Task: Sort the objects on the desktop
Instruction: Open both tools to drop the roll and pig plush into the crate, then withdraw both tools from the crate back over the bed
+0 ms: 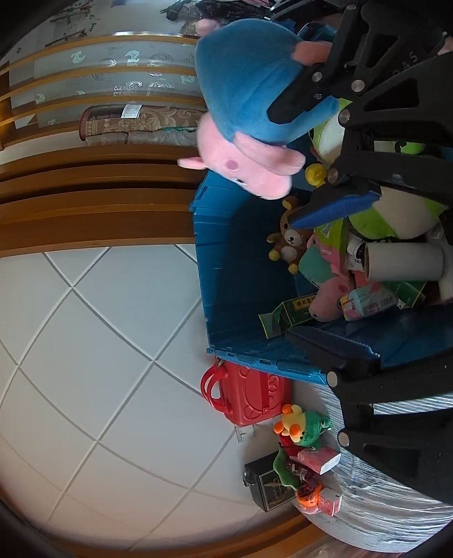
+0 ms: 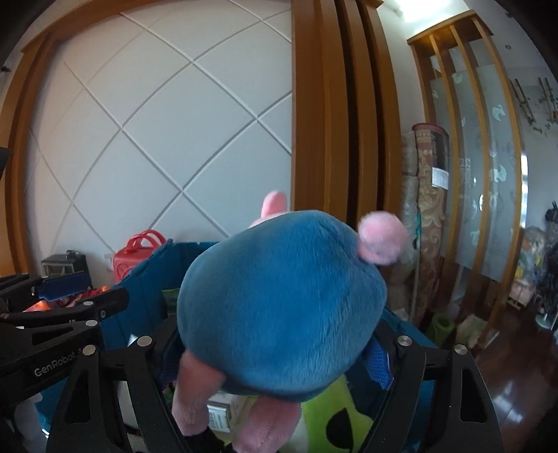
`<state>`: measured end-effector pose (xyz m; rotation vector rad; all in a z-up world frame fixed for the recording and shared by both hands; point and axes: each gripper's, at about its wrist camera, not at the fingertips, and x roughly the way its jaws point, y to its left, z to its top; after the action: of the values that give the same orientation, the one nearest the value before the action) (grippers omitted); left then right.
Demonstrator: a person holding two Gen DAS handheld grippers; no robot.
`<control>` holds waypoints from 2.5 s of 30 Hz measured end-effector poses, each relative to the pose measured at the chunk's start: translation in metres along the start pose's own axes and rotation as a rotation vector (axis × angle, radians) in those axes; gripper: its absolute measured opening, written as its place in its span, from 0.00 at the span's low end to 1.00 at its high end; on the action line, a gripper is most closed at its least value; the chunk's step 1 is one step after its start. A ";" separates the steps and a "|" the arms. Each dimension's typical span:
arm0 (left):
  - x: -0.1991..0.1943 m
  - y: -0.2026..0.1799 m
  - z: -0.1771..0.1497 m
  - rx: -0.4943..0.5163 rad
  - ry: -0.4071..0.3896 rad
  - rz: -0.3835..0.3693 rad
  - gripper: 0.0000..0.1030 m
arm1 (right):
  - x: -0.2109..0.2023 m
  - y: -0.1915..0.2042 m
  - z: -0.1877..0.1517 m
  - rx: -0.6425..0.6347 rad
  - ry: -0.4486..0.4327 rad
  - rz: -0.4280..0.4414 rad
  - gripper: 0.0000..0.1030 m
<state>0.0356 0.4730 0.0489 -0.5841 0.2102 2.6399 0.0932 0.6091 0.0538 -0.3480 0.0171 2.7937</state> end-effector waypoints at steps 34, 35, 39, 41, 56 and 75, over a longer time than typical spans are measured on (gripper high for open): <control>-0.018 -0.003 -0.021 0.015 0.039 0.014 0.69 | -0.052 -0.074 -0.026 0.050 0.199 -0.184 0.90; -0.017 -0.002 -0.022 0.014 0.042 0.015 0.69 | -0.042 -0.073 -0.027 0.043 0.228 -0.175 0.90; -0.014 0.004 -0.024 0.004 0.056 0.031 0.69 | 0.004 -0.057 -0.030 0.030 0.314 -0.081 0.90; -0.013 0.008 -0.024 0.004 0.058 0.050 0.69 | 0.034 -0.041 -0.034 0.036 0.381 -0.023 0.84; -0.027 0.026 -0.029 0.002 0.041 0.071 0.69 | 0.008 -0.001 -0.016 0.021 0.236 0.101 0.97; -0.084 0.163 -0.046 -0.078 -0.051 0.043 0.74 | -0.039 0.111 0.005 -0.031 0.205 0.002 1.00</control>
<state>0.0501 0.2842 0.0522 -0.5420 0.1067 2.7117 0.0923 0.4918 0.0645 -0.6408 0.0214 2.7507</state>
